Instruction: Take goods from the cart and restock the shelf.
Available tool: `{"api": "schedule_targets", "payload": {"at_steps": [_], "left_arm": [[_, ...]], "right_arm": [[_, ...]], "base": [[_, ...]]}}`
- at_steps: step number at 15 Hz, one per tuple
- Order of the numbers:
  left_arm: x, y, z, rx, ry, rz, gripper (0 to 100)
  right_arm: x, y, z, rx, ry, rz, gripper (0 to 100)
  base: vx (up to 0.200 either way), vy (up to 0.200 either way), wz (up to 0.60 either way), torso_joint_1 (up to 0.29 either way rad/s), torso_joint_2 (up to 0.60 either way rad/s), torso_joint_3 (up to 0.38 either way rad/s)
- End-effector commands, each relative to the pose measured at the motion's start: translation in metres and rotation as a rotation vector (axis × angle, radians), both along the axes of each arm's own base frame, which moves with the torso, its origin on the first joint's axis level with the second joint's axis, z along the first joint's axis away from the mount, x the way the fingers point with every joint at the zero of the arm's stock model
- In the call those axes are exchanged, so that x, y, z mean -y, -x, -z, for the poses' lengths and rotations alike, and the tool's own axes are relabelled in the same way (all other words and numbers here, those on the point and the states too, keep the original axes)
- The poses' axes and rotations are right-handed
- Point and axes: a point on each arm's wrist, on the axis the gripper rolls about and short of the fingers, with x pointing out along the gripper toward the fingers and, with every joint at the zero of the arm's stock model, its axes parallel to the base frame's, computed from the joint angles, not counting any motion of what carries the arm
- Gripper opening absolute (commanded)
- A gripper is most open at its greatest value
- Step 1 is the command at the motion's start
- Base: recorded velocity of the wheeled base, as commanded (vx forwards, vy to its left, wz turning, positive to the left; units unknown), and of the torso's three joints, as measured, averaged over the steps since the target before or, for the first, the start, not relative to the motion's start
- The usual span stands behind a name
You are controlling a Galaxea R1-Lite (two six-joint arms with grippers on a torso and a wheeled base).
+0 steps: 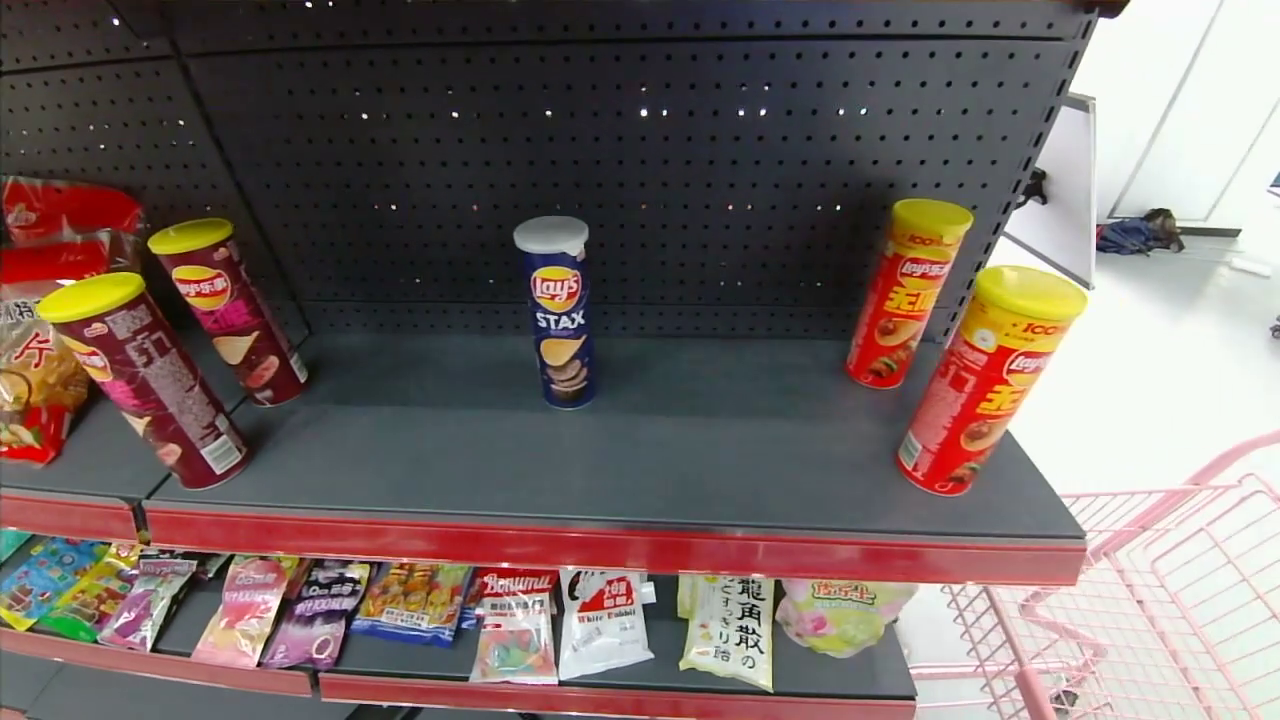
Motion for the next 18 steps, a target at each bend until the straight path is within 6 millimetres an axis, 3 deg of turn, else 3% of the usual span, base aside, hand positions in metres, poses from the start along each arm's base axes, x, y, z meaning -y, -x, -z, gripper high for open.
{"api": "schedule_targets", "payload": {"at_steps": [1, 7, 13, 18], "left_arm": [[0.0, 0.0, 0.0, -0.001, 0.0, -0.001, 100], [0.0, 0.0, 0.0, -0.001, 0.0, -0.001, 100], [0.0, -0.001, 0.0, -0.01, 0.0, 0.001, 100], [0.002, -0.003, -0.002, -0.039, -0.058, 0.114, 100]], "right_arm": [[0.0, 0.0, 0.0, 0.0, -0.014, -0.018, 0], [0.0, 0.0, 0.002, -0.006, -0.013, -0.024, 0], [0.0, 0.0, 0.011, -0.009, -0.012, -0.048, 0], [-0.005, -0.012, 0.028, -0.044, -0.029, -0.244, 0]], "base": [[0.0, 0.2, 0.0, -0.002, 0.0, 0.007], [0.0, 0.2, 0.0, 0.002, 0.0, 0.002], [0.0, 0.0, 0.0, 0.0, 0.0, 0.0], [0.0, 0.0, 0.0, 0.0, 0.0, 0.0]]}}
